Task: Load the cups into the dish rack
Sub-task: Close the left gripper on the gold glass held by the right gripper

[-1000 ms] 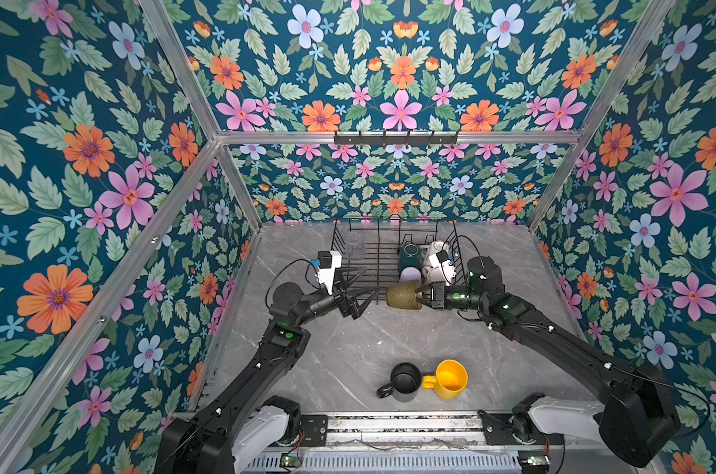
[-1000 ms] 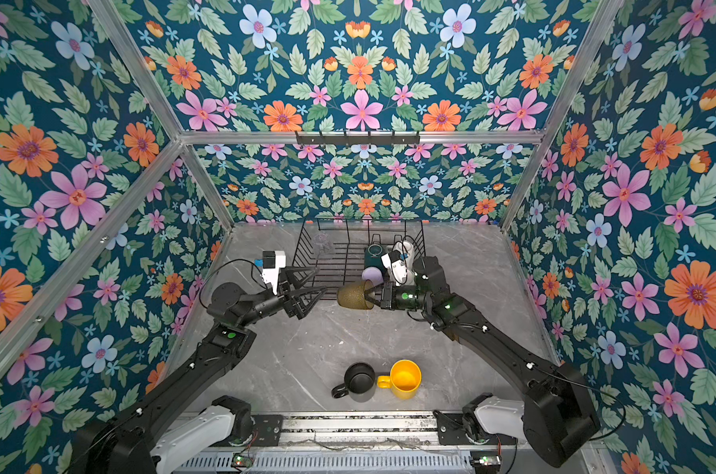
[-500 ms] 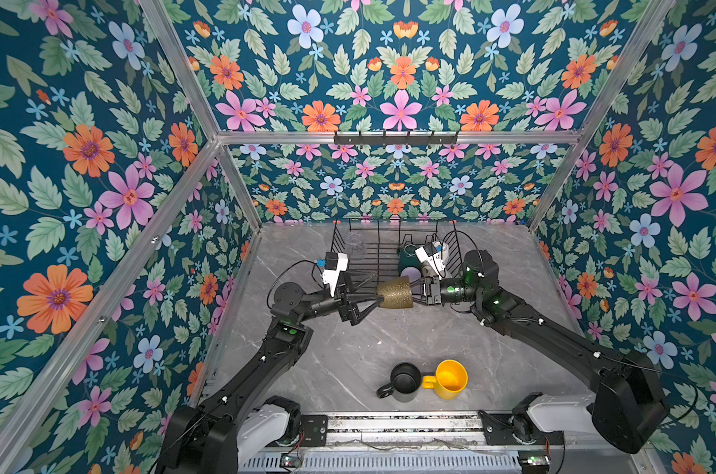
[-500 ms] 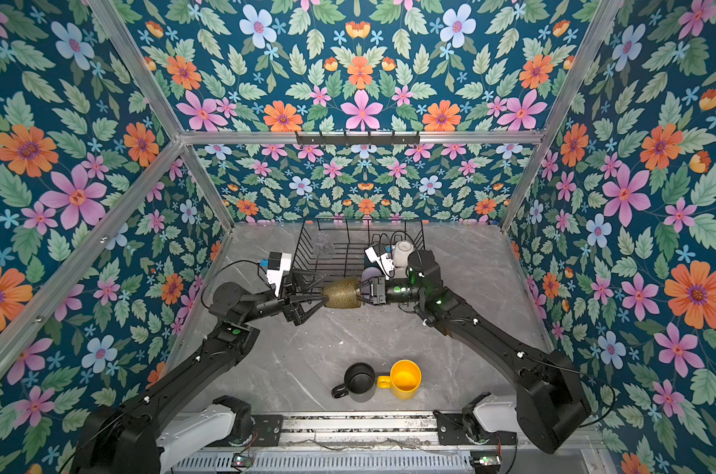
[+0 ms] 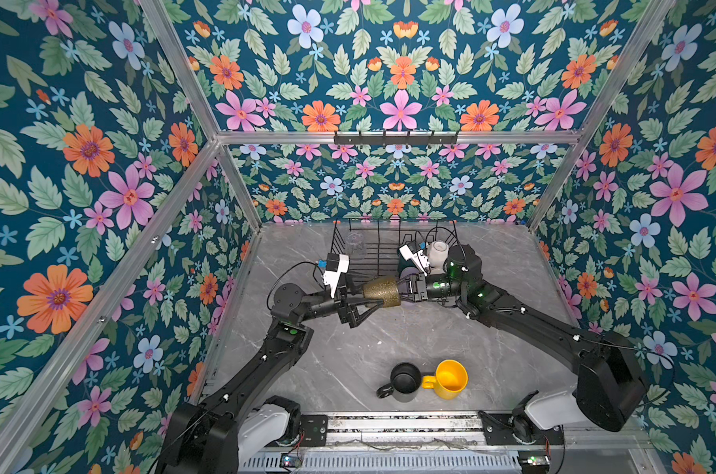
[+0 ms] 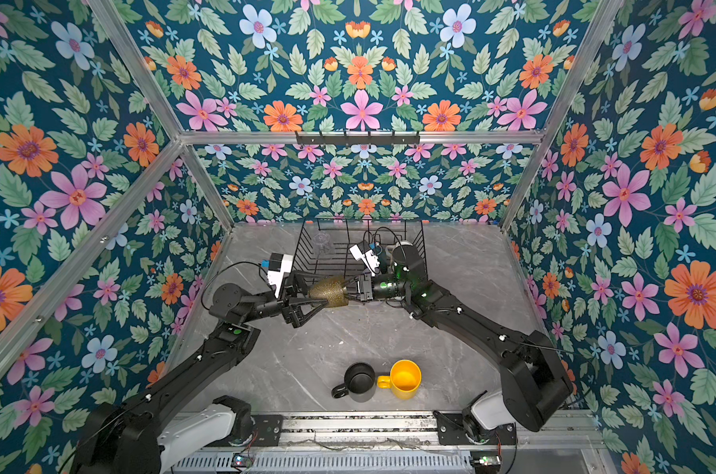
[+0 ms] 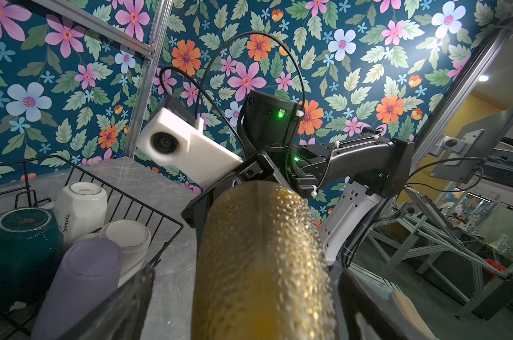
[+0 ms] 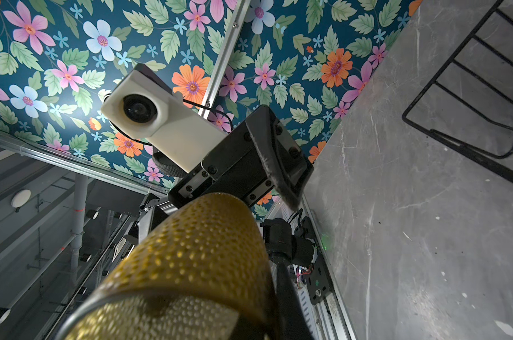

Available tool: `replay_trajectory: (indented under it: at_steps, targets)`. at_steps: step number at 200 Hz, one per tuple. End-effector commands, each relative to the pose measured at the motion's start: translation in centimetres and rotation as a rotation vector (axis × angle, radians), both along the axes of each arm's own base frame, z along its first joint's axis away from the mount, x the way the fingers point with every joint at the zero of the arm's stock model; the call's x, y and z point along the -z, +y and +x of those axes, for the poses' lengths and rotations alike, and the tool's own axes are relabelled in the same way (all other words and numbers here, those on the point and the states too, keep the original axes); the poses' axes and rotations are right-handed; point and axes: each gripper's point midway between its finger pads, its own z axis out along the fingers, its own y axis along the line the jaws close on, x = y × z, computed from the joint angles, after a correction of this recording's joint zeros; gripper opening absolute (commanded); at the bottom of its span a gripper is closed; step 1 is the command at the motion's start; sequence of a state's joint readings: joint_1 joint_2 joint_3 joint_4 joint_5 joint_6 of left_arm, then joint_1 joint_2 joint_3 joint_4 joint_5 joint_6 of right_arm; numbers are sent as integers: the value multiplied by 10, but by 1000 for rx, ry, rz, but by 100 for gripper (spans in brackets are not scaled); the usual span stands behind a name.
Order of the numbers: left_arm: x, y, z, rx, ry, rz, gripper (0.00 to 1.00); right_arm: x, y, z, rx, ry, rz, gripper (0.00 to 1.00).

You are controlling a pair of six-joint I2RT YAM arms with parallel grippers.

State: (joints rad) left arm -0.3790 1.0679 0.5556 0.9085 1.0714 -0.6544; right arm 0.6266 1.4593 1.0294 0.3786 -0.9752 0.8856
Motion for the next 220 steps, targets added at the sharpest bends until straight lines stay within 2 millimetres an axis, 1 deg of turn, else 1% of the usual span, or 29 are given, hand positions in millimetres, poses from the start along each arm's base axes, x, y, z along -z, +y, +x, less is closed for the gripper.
replay_trajectory:
  at_steps: [1,18,47,109,149,165,180,220]
  targets:
    - [-8,0,-5,21,-38,-12,100,-12,8,-1,-26,-37,37,0]
    - [-9,-1,-6,30,-40,-13,100,-10,14,-3,-42,-33,37,0]
    - [-12,-1,-10,45,-48,-11,99,-6,17,2,-34,-14,39,0]
    - [-4,-3,-9,66,-24,4,98,-7,23,8,-33,-10,49,0]
    - [-6,-3,-9,73,-26,5,94,-3,25,7,-37,3,48,0]
    - [-6,-4,-10,77,-28,4,91,-2,27,4,-44,2,46,0]
    - [-6,-4,-10,81,-29,6,87,-1,27,6,-37,5,45,0]
    - [-5,-5,-12,90,-20,4,72,-4,28,5,-44,0,50,0]
